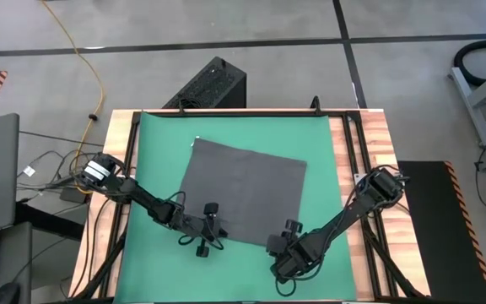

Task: Roll towel into tight, uniform cylinder
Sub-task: Roll the gray towel

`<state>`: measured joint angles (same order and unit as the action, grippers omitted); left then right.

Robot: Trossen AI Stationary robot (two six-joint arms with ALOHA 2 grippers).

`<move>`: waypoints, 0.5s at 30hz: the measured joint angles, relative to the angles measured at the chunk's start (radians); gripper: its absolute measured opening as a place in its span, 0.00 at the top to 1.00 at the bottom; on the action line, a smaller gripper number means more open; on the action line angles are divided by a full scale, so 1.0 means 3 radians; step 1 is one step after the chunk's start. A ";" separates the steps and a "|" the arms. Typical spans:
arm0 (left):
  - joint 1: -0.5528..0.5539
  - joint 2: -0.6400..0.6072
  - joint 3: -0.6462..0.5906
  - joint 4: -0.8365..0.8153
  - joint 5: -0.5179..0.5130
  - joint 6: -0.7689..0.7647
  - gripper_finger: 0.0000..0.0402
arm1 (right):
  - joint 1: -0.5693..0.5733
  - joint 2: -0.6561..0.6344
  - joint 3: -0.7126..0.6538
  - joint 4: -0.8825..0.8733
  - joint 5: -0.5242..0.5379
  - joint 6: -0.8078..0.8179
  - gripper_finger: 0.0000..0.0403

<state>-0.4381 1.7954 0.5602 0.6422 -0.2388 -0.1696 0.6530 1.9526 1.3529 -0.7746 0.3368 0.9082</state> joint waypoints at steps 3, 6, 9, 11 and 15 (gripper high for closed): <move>0.0001 0.0000 0.0000 0.0000 0.0013 0.0001 0.96 | -0.0026 0.0000 -0.0011 0.0008 0.0006 -0.0004 0.55; 0.0002 0.0000 0.0000 -0.0003 0.0020 0.0001 0.96 | -0.0028 -0.0002 -0.0118 0.0123 0.0004 0.0020 0.55; 0.0001 0.0000 0.0000 -0.0003 0.0022 0.0001 0.96 | -0.0030 0.0002 -0.0180 0.0213 -0.0041 0.0025 0.55; 0.0002 0.0000 0.0000 -0.0003 0.0036 0.0007 0.96 | -0.0044 -0.0003 -0.0221 0.0223 -0.0089 0.0043 0.55; 0.0003 0.0000 0.0000 -0.0004 0.0051 0.0039 0.96 | -0.0046 -0.0011 -0.0293 0.0240 -0.0179 0.0062 0.57</move>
<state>-0.4374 1.7954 0.5602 0.6411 -0.2234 -0.1577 0.6392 1.9494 1.2649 -0.7027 0.2831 0.9268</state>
